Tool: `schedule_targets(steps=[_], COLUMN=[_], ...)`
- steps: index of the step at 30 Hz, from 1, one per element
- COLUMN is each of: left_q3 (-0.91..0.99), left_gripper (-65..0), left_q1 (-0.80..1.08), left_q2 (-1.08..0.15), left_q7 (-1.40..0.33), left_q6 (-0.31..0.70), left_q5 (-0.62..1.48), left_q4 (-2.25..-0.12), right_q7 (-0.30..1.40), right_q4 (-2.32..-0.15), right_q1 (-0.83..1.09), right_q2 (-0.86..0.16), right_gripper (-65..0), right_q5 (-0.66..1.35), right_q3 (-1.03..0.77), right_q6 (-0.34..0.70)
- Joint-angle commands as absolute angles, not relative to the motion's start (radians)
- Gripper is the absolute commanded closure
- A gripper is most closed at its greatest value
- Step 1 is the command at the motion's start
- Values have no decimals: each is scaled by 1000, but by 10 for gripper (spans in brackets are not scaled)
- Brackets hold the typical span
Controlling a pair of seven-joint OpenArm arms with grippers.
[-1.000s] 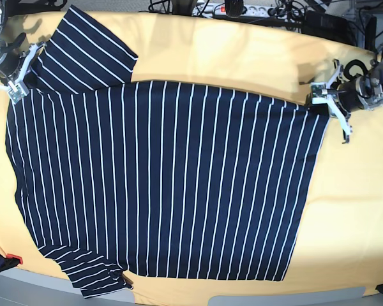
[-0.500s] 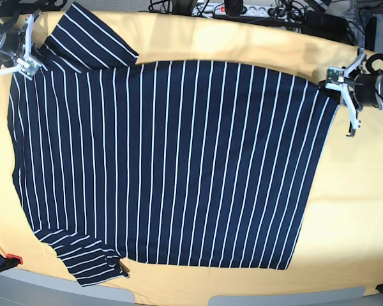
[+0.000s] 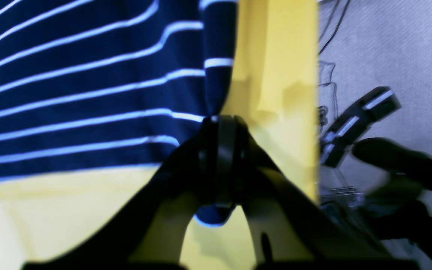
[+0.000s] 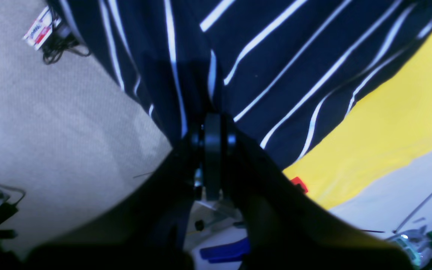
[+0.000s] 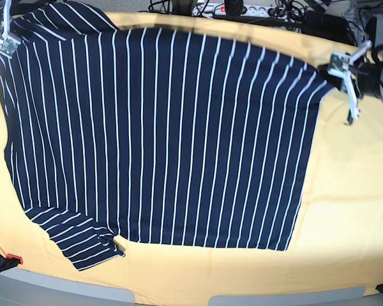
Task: Fold the T-shirt properly
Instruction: 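Lift the grasped edges and pull them toward the hem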
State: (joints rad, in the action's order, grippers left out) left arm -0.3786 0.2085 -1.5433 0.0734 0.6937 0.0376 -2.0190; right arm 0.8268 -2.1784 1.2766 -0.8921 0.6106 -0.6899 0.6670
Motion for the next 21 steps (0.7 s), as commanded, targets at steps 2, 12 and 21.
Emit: schedule_targets(steps=[2,12,21], left_q3=[-366,-366,-366], left_gripper=[0,0,0], left_q1=[229,284,184], left_q2=[-1553,-1553,-1553], left_q7=[44,-44,-113], left_q6=[698,698,698], left_q5=[43,38,11], left_q4=[-2049,-2104,-2104], right_q7=[832,831,719], right_q4=[-2186,-2186,-2186], right_q1=[1286,1285,1280], right_q2=[-900,-900,-901], right_gripper=[0,0,0], right_q5=[606,603,529], right_q3=[-702,-702,-702], right_q6=[675,672,599])
